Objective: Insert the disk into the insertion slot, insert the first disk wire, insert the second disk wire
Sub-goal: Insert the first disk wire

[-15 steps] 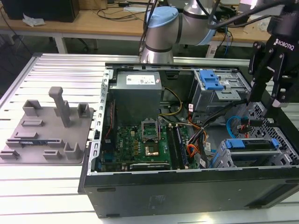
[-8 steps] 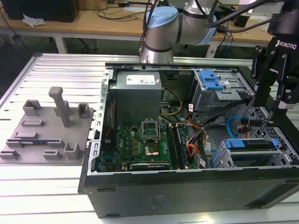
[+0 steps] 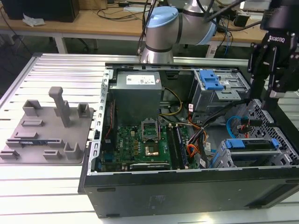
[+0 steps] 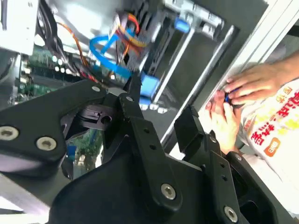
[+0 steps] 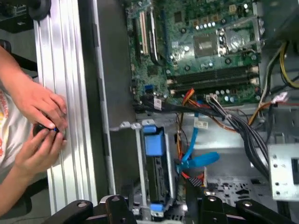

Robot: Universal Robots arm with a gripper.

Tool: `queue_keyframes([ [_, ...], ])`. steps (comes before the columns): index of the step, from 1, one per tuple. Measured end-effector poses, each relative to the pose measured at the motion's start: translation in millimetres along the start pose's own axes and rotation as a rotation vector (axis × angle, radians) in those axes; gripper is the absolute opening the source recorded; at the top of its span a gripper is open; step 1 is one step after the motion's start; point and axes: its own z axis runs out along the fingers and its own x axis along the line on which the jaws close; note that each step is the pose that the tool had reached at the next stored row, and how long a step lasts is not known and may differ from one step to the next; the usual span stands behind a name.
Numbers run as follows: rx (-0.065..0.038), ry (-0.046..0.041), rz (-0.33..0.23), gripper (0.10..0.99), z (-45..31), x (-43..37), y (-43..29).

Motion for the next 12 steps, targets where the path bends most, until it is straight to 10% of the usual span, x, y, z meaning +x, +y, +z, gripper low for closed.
queue_keyframes([
  [4, 0.001, 0.0124, 0.000, 0.565, 4.9, -7.3, -18.8],
  [6, 0.014, 0.0305, 0.004, 0.565, 4.2, -10.1, -17.9],
  [12, 0.037, 0.0282, 0.013, 0.565, 8.7, -12.0, -5.4],
])
